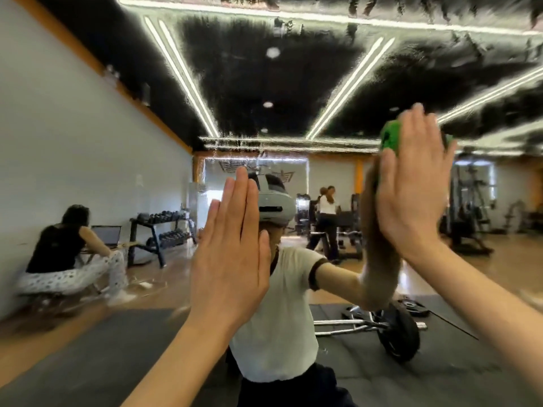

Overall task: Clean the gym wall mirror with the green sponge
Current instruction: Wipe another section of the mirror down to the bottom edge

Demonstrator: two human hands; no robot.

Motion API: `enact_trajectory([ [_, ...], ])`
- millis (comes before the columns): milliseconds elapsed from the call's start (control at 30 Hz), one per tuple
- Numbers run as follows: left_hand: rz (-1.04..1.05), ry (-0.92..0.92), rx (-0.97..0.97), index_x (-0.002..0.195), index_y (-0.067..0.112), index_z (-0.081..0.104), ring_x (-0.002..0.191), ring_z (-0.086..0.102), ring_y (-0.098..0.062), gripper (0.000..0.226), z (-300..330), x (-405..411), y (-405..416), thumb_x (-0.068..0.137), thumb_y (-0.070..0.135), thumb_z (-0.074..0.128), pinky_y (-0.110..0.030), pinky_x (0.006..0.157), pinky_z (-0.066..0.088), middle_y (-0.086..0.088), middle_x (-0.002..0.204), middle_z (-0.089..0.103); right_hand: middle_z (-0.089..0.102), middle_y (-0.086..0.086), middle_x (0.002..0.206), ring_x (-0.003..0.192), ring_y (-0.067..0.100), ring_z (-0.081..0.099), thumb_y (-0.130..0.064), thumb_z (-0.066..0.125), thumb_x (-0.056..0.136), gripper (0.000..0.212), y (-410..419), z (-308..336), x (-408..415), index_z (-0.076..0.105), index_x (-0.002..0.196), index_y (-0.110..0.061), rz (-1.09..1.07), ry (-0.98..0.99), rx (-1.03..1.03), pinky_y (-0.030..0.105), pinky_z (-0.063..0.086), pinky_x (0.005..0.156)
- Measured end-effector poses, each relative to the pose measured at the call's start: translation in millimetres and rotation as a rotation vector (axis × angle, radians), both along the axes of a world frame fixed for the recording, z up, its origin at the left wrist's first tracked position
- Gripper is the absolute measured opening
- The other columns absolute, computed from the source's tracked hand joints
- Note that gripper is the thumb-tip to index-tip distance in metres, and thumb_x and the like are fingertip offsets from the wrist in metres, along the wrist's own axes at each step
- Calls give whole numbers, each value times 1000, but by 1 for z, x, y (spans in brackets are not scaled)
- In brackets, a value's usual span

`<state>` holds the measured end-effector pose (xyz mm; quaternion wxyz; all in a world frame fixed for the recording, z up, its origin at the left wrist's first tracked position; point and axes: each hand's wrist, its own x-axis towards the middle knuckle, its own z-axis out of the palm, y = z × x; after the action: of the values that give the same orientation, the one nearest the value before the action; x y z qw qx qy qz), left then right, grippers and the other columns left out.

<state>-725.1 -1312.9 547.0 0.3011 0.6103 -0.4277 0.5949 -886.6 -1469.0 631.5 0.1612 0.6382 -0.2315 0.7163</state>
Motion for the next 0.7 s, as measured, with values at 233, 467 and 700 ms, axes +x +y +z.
enact_trajectory([
  [233, -37, 15, -12, 161, 3, 12, 157, 2, -22, 63, 2, -1, 0, 106, 26, 31, -33, 127, -3, -12, 170, 5, 37, 14, 159, 149, 29, 30, -23, 35, 105, 50, 52, -14, 60, 40, 151, -4, 65, 442, -523, 48, 15, 124],
  [467, -26, 21, 18, 161, 3, 9, 157, 1, -24, 64, 1, -1, 2, 104, 27, 25, -36, 127, -2, -12, 170, 2, 19, 6, 167, 155, 20, 10, -30, 23, 107, 56, -42, -59, -47, 21, 160, -11, 65, 37, 84, 50, 3, 126],
  [700, -24, -10, 20, 159, 0, 16, 157, 1, -21, 63, 1, 2, 2, 103, 26, 30, -32, 127, -4, -14, 169, 9, 26, 11, 164, 154, 25, 18, -19, 41, 102, 56, 47, -49, 53, 31, 156, -7, 85, 356, -354, 46, 7, 126],
])
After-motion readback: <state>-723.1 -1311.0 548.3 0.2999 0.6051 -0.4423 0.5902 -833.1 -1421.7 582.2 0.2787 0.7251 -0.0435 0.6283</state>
